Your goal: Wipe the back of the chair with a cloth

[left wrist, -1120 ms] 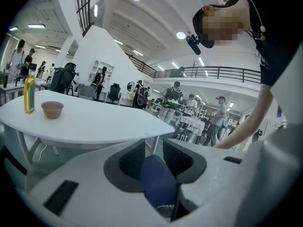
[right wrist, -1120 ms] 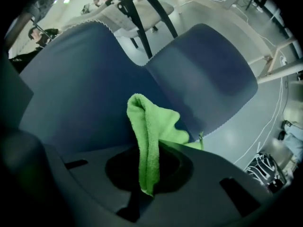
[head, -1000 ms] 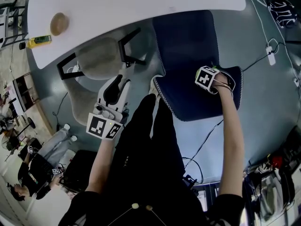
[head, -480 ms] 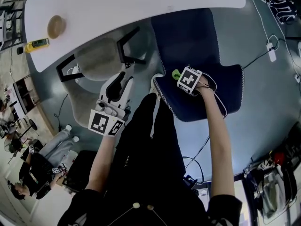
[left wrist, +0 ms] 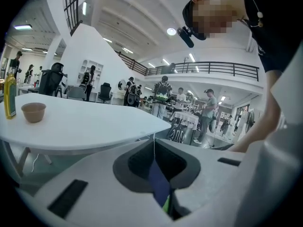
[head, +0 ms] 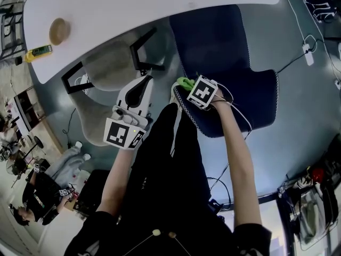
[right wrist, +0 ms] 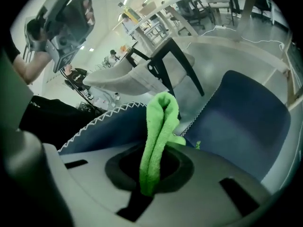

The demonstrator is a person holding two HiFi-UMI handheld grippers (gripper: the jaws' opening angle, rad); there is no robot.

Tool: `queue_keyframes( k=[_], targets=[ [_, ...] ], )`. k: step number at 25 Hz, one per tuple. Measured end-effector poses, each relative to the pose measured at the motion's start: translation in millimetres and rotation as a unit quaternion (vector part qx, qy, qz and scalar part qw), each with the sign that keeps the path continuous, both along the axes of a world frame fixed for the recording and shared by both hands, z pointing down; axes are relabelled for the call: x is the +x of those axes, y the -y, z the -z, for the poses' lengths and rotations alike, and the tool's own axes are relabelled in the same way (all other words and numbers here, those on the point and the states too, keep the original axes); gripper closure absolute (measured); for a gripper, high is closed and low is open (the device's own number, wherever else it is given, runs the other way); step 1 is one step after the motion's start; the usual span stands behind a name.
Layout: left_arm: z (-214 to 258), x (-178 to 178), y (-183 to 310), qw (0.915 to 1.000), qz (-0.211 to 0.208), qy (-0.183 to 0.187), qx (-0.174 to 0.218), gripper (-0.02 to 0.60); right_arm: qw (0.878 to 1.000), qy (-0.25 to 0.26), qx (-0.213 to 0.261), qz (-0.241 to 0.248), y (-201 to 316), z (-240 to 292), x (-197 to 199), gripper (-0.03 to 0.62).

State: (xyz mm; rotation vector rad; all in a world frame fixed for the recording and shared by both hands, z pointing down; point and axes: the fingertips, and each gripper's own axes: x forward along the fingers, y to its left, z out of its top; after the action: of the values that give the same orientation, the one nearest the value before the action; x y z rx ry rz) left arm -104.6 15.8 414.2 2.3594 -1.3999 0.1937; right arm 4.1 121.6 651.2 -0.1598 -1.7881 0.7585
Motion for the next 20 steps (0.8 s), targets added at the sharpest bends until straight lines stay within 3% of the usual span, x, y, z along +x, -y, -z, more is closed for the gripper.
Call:
queue_keyframes(
  k=[4,10,20],
  targets=[
    [-5,1,2,1.0,-0.002,-0.003,-0.002,0.575,1.0,0.025,0.012,0.005,-1,9,-17,0.576],
    [-13,3,1,0.9999,0.0,-0.005,-0.01,0.575,0.995,0.04,0.067,0.062,3,18,-29,0.576],
    [-18,-1,2,0.9999,0.003,0.0,-0.015,0.575,0.994,0.102,0.042,0.015,9,42,-43,0.576]
  ],
)
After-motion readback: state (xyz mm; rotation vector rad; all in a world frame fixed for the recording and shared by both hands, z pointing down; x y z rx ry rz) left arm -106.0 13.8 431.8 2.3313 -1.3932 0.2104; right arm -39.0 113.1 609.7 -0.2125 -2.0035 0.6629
